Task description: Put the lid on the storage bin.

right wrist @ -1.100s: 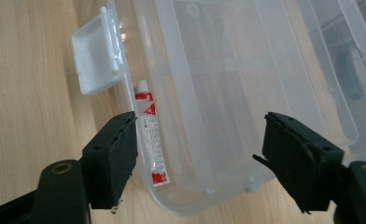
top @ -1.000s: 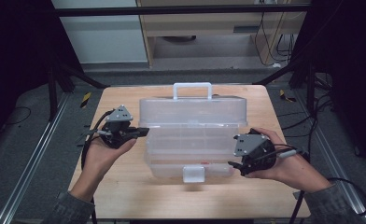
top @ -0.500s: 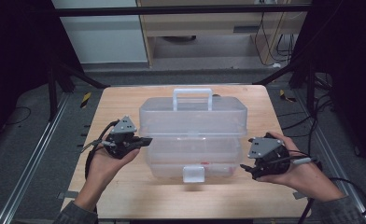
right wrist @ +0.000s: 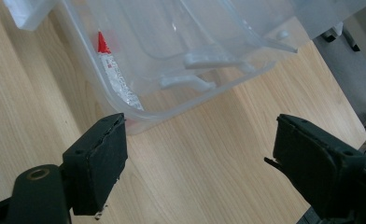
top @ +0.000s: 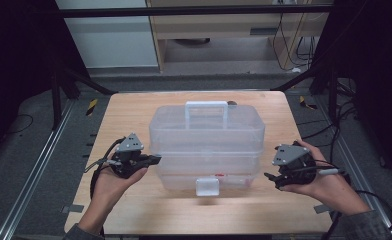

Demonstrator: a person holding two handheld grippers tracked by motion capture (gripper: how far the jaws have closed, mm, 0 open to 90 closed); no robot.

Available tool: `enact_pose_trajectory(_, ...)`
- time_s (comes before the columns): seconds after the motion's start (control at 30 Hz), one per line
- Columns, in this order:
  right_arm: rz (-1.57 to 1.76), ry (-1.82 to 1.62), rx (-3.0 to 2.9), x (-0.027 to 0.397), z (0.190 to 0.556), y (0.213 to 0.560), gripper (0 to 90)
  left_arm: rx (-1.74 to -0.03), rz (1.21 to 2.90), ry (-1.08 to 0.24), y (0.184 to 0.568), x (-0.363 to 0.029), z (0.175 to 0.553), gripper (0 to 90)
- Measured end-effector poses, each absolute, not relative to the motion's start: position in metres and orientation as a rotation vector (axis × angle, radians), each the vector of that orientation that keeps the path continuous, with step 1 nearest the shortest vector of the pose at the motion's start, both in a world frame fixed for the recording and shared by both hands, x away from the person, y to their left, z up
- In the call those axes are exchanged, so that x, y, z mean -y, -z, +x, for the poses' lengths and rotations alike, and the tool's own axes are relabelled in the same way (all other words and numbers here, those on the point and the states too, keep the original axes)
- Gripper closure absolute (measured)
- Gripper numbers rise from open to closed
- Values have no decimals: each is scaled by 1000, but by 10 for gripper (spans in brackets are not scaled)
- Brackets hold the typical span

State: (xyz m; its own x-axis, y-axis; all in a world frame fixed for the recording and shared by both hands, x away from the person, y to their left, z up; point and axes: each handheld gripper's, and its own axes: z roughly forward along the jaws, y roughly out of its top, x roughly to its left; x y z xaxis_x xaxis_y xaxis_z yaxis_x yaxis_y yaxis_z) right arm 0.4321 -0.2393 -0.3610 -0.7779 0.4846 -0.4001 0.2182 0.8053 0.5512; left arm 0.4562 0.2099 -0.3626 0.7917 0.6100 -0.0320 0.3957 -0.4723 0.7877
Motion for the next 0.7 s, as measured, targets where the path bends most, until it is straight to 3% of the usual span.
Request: enact_pose_trajectory(0.7,705,-662,-2340,270,444,378,175,-789,2094,-345,383,-225,451,896)
